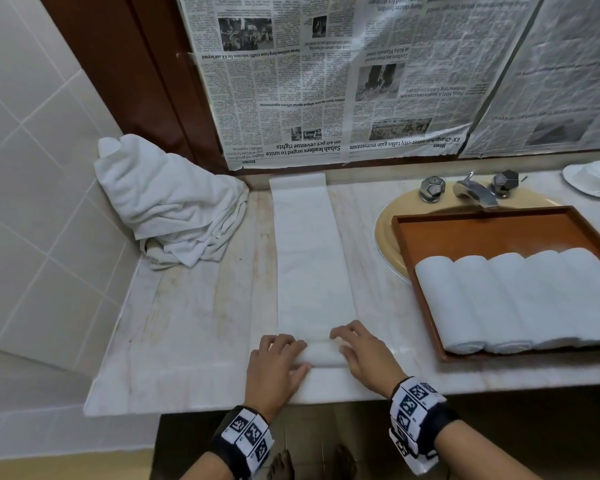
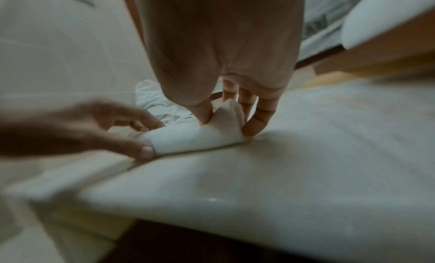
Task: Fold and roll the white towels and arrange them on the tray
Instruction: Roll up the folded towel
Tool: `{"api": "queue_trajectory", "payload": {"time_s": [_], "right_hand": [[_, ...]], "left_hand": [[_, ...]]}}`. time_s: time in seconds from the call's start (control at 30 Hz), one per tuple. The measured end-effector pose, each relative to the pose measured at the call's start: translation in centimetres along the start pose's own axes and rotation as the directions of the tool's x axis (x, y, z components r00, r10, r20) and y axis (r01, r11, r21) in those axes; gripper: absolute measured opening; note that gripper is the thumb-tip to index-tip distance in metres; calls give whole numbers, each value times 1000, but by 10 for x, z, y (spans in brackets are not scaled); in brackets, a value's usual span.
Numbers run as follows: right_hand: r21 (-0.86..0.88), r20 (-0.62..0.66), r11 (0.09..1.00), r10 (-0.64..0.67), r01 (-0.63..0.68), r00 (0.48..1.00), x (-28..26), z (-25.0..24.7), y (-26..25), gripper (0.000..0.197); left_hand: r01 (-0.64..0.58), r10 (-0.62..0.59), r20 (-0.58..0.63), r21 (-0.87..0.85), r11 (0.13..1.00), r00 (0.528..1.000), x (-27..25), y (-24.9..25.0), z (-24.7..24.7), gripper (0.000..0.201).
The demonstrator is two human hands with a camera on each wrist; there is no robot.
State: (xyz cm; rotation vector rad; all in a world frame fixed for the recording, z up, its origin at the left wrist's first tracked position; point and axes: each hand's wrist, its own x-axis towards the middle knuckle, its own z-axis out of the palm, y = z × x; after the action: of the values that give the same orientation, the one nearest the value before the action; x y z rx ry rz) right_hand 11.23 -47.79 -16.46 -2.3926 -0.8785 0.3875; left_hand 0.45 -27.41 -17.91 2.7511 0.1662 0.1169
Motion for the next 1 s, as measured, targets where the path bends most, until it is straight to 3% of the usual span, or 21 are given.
{"api": "queue_trajectory", "payload": {"time_s": [0.1,0.17,0.27,0.33,0.43,0.6,0.7,0.77,0.87,1.0], "right_hand": [[-251,-7,960,-129,124,992,-3,-1,-6,16],[-343,29,923,-176,175,984,-5,3,-6,26],[-396,25,906,-154,152,988,-2,8,-4,33],[-360,6,928,-95,91,995,1,7,-5,24],[-181,43,983,3,4,999,9,4,-4,34],[-10,131,998,57,-56,990,16,-6,1,29],[39,150,998,42,-48,988,16,-11,2,32],[113,88,992,37,-47,995,13,-12,4,31],[40,28,999,6,-7,1000,8,-8,2,24],[-147,7,987,-63,63,998,5,-2,-2,29]], "left_hand": [[49,-46,95,-37,998,994,7,-5,-5,41],[134,-93,179,-231,964,979,14,-10,-11,41],[237,-165,196,-440,866,967,24,-14,-16,32],[237,-196,140,-408,882,971,25,-15,-13,33],[125,-122,27,-267,956,992,18,-13,-7,47],[88,-72,116,-143,986,991,8,-15,-3,57],[131,-106,127,-207,970,986,7,-20,-3,58],[180,-149,124,-301,937,981,10,-23,-7,54],[295,-272,118,-451,842,955,15,-22,-15,36],[379,-363,126,-454,807,923,21,-19,-18,35]]}}
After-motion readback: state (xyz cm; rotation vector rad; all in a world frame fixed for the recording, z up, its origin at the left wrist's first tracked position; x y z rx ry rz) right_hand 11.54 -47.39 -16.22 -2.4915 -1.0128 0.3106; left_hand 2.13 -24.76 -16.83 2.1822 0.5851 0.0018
